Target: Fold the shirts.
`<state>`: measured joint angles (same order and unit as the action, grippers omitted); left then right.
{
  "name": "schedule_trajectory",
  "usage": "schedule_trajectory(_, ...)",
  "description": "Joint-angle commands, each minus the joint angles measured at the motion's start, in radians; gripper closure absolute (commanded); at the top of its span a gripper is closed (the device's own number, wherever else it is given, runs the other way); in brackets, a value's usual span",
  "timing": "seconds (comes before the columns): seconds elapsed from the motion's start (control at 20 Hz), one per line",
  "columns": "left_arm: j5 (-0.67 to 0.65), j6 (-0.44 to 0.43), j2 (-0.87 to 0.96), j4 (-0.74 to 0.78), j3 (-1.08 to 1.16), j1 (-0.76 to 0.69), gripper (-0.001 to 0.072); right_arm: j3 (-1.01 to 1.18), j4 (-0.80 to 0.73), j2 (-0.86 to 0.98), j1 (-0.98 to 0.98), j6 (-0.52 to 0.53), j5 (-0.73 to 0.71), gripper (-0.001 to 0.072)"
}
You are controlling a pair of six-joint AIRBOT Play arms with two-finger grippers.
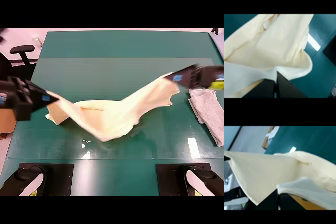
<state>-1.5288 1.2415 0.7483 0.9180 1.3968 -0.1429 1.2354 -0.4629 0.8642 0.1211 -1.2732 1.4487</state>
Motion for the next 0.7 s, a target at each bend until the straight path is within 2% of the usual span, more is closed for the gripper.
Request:
schedule_trajectory(0.0, -0.024, 0.07, 0.033, 0.021, 0.18, 0.013, 0.0683, 0.153, -0.001, -0.018, 0.129, -0.059, 0.059, 0.0696)
schedule_trajectory(0.15, 0.026, 0.143, 0.033, 0.018, 0.304, 0.013, 0.0683, 0.334, 0.0, 0.016, 0.144, -0.107, 0.092, 0.0696)
schedule_trajectory(0.4, 0.185, 0.146, 0.033, 0.091, 0.518, 0.013, 0.0682, 0.676, 0.0, 0.104, 0.144, -0.171, 0.081, 0.0696)
schedule_trajectory(0.55, 0.307, 0.13, 0.033, 0.233, 0.591, 0.013, 0.0682, 0.877, -0.002, 0.167, 0.144, -0.17, -0.02, 0.0696)
schedule_trajectory(0.65, 0.331, 0.127, 0.054, 0.34, 0.591, 0.013, 0.0682, 0.911, -0.026, 0.192, 0.144, -0.164, -0.107, 0.0695)
